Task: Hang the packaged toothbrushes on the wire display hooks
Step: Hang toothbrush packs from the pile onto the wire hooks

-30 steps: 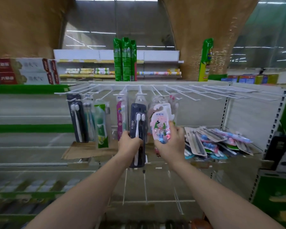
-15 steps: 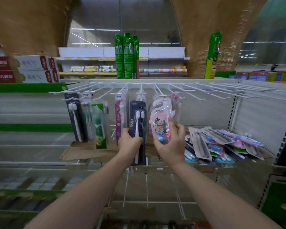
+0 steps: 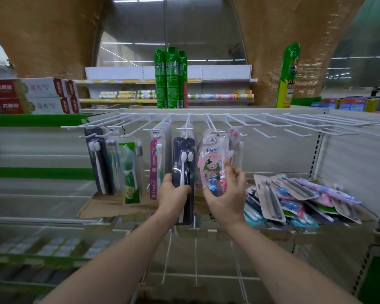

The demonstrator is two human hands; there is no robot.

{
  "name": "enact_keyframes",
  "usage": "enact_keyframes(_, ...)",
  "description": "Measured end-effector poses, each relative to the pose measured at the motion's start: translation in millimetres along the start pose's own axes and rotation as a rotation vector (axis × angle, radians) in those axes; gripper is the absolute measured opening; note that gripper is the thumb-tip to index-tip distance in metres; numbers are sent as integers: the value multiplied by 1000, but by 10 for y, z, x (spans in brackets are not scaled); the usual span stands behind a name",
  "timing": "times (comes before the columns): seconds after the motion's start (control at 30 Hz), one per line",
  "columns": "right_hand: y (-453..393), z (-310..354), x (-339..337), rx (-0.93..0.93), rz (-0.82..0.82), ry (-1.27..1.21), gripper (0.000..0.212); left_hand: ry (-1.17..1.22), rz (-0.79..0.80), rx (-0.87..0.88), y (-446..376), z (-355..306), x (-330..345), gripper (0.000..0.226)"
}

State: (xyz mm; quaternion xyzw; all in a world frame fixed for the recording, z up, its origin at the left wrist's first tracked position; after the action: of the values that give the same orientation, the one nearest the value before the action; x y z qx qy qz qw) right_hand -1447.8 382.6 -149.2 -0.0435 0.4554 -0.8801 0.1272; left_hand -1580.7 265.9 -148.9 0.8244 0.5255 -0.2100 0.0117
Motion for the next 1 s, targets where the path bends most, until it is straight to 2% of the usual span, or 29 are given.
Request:
enact_keyframes(0.33,-18,-101,30,11,13,-62,93,9,-15,-11,-100,34,66,31)
enact_keyframes(0.6,-52,-108,-50,18,-26,-2,90,11,-4,7,-67,-21,103,27)
enact_keyframes(1.0,-301,-197,149,198,195,258,98,20,30,-9,-90,25,-1,38)
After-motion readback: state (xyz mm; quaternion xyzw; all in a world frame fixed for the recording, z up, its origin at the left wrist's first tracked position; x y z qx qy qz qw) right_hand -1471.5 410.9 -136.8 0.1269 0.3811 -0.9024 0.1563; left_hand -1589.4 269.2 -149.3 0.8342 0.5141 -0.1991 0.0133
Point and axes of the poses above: each hand's wrist, its own y-axis away from the middle knuckle, its own x-axis out of the palm, z = x × y, the point moved 6 cm from there along -y, towards the middle knuckle, and after that the axes turned 14 degrees about -y, right-handed, at the moved point
